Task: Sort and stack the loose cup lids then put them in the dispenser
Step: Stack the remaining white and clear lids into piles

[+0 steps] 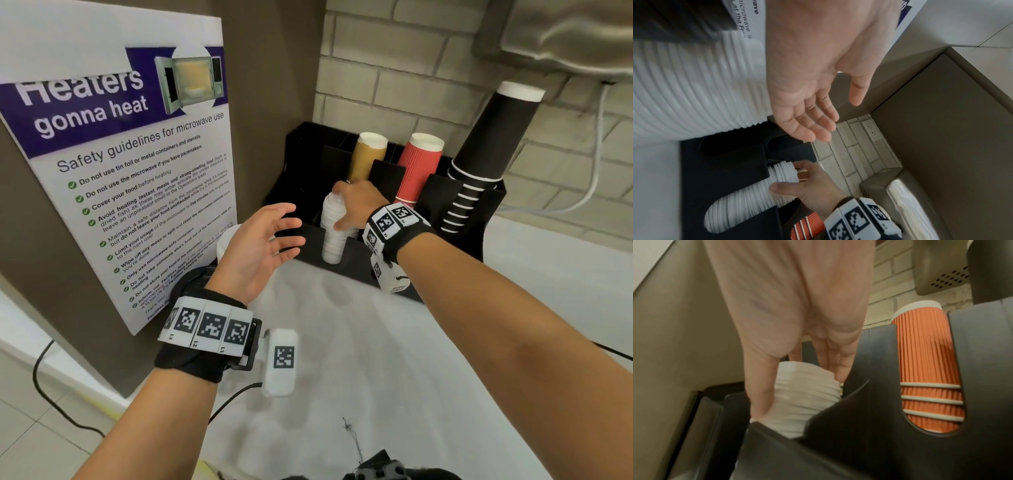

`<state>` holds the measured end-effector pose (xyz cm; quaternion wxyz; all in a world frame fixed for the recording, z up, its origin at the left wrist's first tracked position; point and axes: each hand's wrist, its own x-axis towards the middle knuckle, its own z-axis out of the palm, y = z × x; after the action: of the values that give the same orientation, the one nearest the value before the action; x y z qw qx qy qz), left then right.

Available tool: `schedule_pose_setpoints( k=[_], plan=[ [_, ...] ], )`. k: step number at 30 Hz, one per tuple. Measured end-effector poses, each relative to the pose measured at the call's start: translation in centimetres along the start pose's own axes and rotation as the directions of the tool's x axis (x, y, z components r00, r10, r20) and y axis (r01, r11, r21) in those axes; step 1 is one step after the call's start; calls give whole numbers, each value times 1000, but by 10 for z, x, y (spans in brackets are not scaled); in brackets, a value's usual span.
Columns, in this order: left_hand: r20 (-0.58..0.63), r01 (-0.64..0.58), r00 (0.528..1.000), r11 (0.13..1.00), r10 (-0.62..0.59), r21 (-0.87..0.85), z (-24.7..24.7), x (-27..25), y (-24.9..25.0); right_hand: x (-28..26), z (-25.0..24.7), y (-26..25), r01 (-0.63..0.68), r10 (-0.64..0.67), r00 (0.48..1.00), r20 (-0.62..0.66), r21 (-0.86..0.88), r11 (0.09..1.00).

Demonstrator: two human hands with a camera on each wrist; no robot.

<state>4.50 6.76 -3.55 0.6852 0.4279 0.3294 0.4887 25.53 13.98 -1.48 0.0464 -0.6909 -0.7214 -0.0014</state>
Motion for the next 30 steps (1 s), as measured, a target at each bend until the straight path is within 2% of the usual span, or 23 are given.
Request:
schedule_pose_setpoints(
  k=[12,17,23,30],
  plan=[
    [7,9,1000,1000,-9,4,5,1,-5,1,9,2,-22,31,992,124,-68,997],
    [2,5,1000,1000,-5,6,4,1,-3,-5,20,-3,13,-1,997,72,-163,986],
    [1,-13,1000,1000,13,11,3,0,6,-9,1,7,16,-16,998,61,-6,1000],
    [6,-24,1000,1000,24,11,7,-5,11,-19,-2,11,18,-20,999,49,53,998]
  ],
)
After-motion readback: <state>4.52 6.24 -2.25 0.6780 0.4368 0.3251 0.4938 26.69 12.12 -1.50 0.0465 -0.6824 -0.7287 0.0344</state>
